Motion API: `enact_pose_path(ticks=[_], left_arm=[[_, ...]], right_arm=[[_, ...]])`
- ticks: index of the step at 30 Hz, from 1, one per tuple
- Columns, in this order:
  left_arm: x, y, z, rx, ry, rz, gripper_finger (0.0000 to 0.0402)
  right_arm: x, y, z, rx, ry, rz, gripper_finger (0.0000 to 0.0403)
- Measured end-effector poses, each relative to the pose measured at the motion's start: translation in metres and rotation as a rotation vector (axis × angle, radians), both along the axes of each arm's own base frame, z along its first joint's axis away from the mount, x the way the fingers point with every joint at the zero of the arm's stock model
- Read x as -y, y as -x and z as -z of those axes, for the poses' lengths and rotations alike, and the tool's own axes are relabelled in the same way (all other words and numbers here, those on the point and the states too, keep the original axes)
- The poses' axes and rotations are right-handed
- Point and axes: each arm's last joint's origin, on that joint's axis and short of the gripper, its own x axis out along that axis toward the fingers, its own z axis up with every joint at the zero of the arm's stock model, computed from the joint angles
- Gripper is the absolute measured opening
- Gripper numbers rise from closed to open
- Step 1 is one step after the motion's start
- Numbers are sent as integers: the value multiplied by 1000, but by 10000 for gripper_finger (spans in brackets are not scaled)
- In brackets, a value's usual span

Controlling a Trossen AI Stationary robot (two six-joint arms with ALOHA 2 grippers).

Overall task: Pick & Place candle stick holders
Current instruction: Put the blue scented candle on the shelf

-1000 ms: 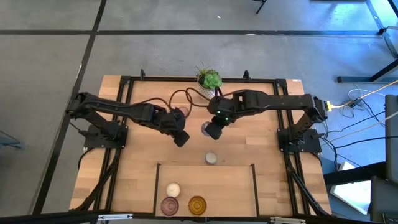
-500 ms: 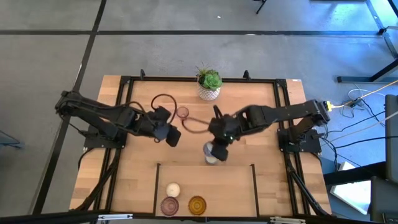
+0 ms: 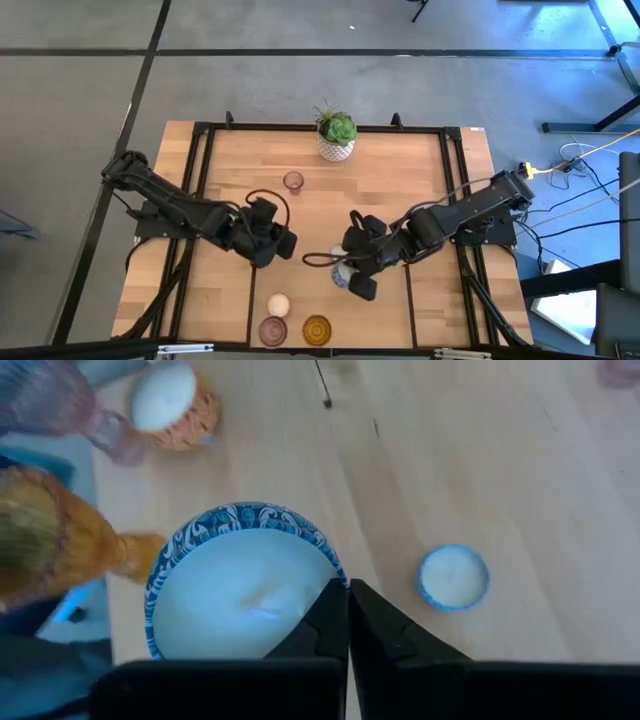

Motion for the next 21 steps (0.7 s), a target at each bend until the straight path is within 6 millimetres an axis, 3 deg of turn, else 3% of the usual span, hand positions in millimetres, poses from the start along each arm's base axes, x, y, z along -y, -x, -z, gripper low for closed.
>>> enact_pose_path(ticks=[6,12,16,21], left_arm=[[10,2,1,39,1,-12,2],[13,3,1,48,5,-15,2],[14,3,1,41,17,-7,2],[14,3,1,35,19,2,2]], right_arm=[[-9,-19,9,-46,61,6,0],[-29,-37,3,-56,125,-62,0],[-40,-41,-5,-20,131,-107,0],[-43,-44,3,-49,172,-127,0]])
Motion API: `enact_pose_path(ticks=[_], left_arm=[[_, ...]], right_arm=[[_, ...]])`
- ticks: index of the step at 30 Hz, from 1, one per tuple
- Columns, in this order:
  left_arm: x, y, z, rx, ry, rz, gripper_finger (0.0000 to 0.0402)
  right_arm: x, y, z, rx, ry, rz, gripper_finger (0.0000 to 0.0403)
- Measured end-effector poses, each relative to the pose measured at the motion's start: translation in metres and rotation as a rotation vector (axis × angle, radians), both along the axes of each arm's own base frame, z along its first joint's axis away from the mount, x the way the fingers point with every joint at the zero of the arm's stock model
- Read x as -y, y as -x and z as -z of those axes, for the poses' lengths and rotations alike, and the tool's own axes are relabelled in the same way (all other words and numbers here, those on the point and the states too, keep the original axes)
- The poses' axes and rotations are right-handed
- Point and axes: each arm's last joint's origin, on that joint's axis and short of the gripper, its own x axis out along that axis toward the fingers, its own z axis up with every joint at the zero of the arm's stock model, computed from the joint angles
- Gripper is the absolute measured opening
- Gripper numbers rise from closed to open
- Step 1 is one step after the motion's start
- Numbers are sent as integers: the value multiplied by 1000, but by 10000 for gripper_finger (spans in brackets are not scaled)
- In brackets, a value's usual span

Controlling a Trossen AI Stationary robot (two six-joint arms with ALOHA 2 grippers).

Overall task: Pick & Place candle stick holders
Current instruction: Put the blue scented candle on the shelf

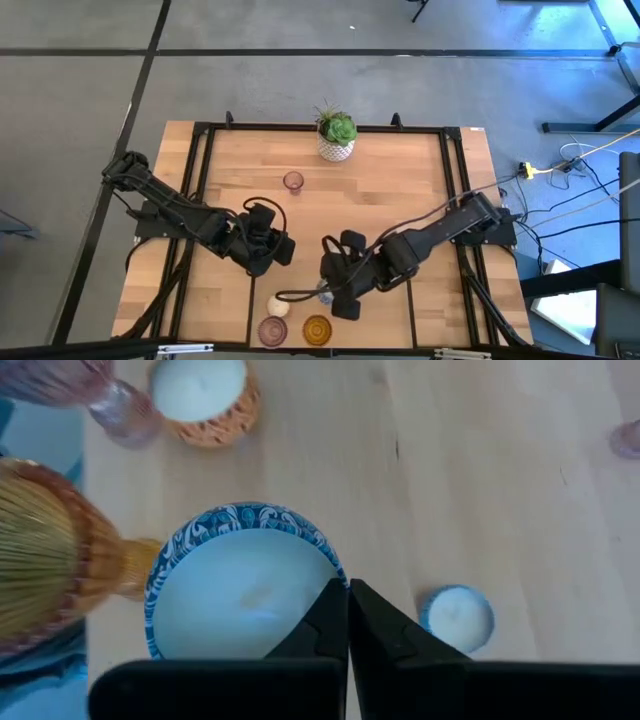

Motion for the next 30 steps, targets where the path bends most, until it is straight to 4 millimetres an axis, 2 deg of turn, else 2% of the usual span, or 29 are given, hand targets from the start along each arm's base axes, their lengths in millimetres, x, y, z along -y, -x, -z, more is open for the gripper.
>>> enact_pose_path(ticks=[6,16,24,30], left_arm=[[0,0,0,-2,3,2,2],[1,0,1,-15,26,20,2],[2,0,0,-18,38,27,2],[2,0,1,-23,48,33,2]], right_arm=[[-5,-5,13,-6,88,-15,0],[-7,-7,17,-9,90,-22,0],[-10,-12,28,-42,91,-25,0],[-13,-14,29,-42,42,-37,0]])
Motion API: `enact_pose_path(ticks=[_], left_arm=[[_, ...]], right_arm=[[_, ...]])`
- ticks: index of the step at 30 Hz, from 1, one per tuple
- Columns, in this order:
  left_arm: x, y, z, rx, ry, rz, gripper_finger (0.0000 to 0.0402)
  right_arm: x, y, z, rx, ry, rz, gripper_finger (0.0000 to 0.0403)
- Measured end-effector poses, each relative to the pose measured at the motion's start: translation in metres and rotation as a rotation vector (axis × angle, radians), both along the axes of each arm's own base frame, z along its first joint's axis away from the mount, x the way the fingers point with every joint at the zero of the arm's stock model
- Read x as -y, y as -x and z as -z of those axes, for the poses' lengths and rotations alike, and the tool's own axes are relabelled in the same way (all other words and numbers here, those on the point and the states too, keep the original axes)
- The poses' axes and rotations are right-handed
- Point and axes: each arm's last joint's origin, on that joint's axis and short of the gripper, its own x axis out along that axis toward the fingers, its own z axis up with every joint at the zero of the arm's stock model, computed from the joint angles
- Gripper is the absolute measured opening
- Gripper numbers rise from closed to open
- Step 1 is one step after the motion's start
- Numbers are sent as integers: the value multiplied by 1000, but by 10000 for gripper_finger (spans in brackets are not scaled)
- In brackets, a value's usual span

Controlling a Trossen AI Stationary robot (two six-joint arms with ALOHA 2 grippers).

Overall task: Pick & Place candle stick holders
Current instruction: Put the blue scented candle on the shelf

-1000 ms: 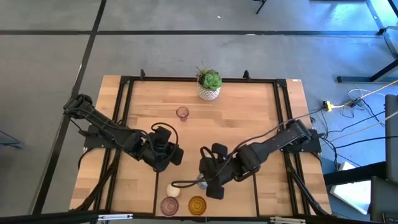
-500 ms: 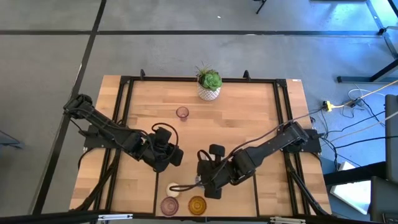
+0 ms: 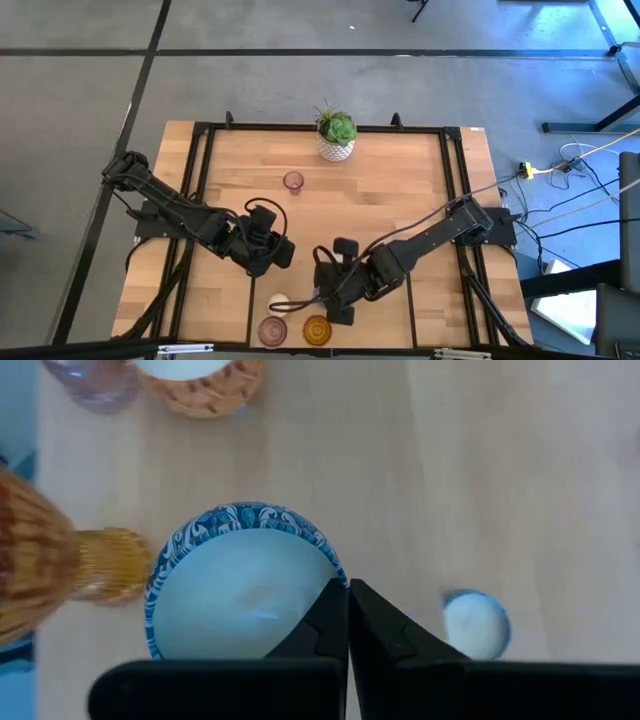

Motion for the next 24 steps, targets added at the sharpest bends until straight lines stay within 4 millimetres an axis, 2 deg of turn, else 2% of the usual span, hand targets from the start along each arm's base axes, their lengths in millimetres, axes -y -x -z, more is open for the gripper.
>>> enact_pose_path(ticks=[16,24], left_arm=[[0,0,0,1,-2,3,2],[0,0,0,0,-6,8,2]], right_arm=[[0,0,0,0,-1,18,0],[-1,-5,18,-78,-9,52,0]])
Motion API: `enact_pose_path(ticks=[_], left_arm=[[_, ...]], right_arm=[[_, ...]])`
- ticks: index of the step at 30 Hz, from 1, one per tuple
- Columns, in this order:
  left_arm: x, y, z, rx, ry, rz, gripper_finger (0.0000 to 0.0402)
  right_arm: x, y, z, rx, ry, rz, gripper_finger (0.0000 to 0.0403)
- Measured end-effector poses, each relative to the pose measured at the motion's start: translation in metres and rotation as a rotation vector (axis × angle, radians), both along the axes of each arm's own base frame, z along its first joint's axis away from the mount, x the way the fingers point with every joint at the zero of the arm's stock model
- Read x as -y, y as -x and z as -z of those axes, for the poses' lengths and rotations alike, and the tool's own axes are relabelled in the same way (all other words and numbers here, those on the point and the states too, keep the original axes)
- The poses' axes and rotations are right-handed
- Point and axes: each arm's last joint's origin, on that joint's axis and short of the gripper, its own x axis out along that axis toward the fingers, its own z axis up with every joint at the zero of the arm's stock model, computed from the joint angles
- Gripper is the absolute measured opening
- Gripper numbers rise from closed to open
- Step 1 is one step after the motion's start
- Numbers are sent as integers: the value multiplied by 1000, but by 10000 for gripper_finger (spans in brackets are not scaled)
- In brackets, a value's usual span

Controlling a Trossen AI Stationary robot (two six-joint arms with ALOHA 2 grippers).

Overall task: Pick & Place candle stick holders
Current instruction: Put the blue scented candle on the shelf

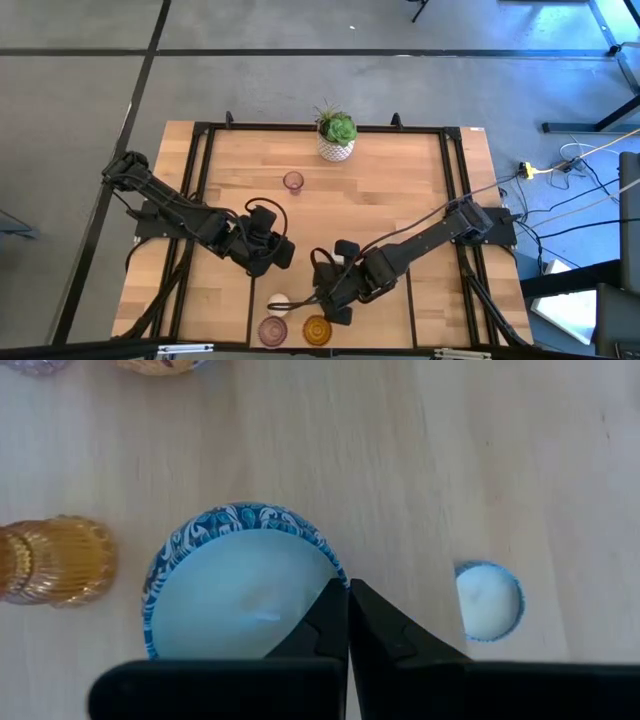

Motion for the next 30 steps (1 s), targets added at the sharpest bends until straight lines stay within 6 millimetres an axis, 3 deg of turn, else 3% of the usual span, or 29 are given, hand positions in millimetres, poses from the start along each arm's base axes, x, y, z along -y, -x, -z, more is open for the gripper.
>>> enact_pose_path(ticks=[8,16,23,30], left_arm=[[0,0,0,-2,-5,5,2],[0,0,0,-2,-5,6,2],[0,0,0,-6,1,11,2],[2,1,0,-16,10,29,2]], right_arm=[[-1,0,0,-1,-2,-3,5],[-1,0,-2,12,6,5,67],[0,1,-29,108,17,25,109],[8,12,-50,98,9,69,109]])
